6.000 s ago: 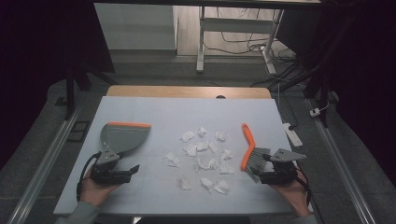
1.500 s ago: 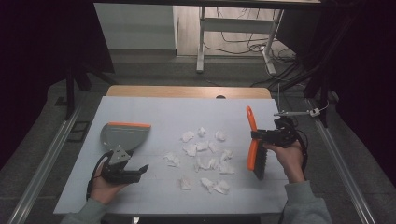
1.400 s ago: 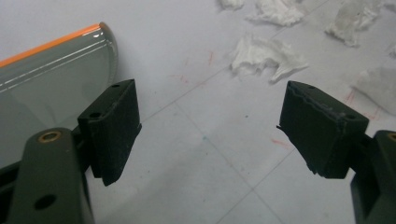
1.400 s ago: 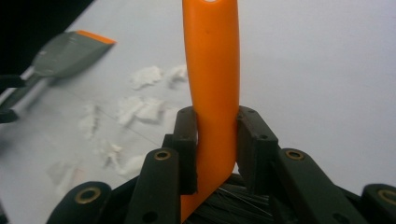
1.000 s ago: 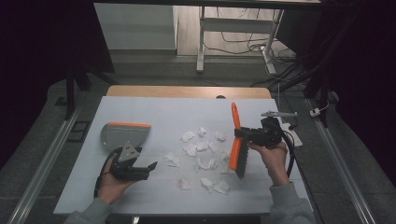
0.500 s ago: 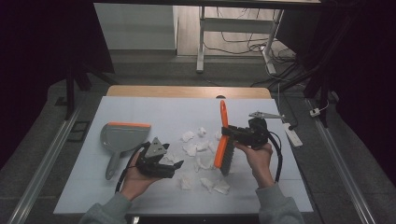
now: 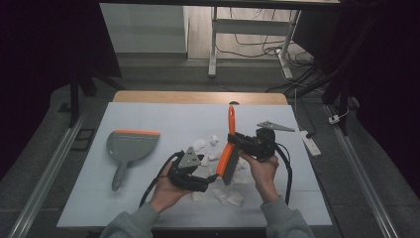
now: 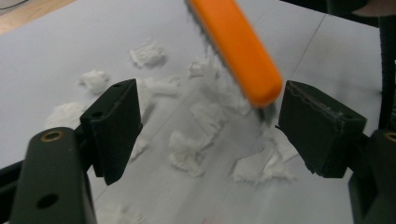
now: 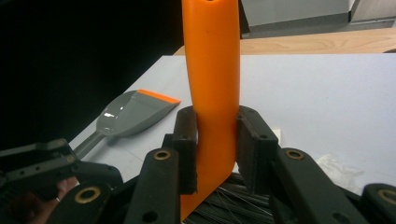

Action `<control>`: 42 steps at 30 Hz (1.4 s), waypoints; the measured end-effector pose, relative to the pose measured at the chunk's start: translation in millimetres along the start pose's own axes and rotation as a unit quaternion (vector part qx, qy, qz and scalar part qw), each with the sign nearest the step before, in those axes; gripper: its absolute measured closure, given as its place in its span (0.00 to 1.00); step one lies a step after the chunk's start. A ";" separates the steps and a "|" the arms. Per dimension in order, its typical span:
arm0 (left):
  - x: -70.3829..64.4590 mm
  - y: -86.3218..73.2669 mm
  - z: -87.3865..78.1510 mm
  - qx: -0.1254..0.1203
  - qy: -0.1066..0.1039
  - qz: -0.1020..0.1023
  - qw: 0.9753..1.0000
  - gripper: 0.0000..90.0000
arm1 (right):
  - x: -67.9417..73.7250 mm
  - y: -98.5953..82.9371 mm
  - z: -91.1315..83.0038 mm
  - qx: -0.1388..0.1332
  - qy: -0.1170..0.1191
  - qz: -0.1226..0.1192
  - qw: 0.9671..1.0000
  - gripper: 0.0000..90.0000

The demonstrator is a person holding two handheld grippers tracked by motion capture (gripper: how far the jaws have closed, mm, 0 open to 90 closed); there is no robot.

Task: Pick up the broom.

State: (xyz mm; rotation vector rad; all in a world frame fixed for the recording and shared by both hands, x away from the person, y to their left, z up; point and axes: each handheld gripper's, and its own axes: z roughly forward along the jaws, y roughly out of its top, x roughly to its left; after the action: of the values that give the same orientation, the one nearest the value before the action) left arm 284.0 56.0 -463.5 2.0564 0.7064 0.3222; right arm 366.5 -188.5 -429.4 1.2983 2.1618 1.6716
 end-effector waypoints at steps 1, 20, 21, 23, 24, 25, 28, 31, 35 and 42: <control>-1.2 0.2 3.2 -0.002 -0.004 0.000 1.000 0.26 | 0.5 -0.8 2.0 0.005 0.006 0.001 1.000 0.79; 0.0 -9.5 37.1 -0.018 0.017 -0.029 0.999 0.65 | 11.8 -14.7 7.2 -0.052 0.023 0.048 0.997 0.79; 0.9 -9.7 37.0 -0.016 0.019 -0.031 0.999 0.72 | 12.0 -15.3 7.1 -0.056 0.024 0.052 0.997 0.79; 3.7 -10.2 35.8 -0.018 0.023 -0.038 0.999 0.82 | 12.3 -16.0 7.3 -0.056 0.032 0.061 0.996 0.79; 5.8 -10.6 35.1 -0.018 0.024 -0.043 0.999 0.84 | 12.8 -16.5 7.3 -0.059 0.032 0.059 0.996 0.79; 8.0 -10.9 34.4 -0.016 0.027 -0.047 0.998 0.86 | 13.2 -16.9 6.9 -0.062 0.031 0.059 0.996 0.79; 12.1 -11.3 32.2 -0.012 0.028 -0.047 0.998 0.89 | 13.0 -16.9 6.5 -0.059 0.034 0.061 0.996 0.79; 17.4 -11.2 27.8 -0.004 0.024 -0.046 0.999 0.89 | 13.8 -17.4 6.8 -0.059 0.041 0.065 0.995 0.78; 21.5 -11.5 22.9 0.004 0.023 -0.039 0.999 0.89 | 14.5 -16.4 6.6 -0.051 0.040 0.048 0.997 0.75; 30.5 -8.7 2.6 0.019 0.007 -0.020 1.000 0.89 | 18.3 -7.4 -9.1 -0.003 0.031 -0.073 0.997 0.49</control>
State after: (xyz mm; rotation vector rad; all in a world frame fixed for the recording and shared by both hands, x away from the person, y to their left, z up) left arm 306.5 76.1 -473.5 2.0753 0.7662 0.3032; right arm 346.0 -183.1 -425.0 1.0723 2.2251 1.6806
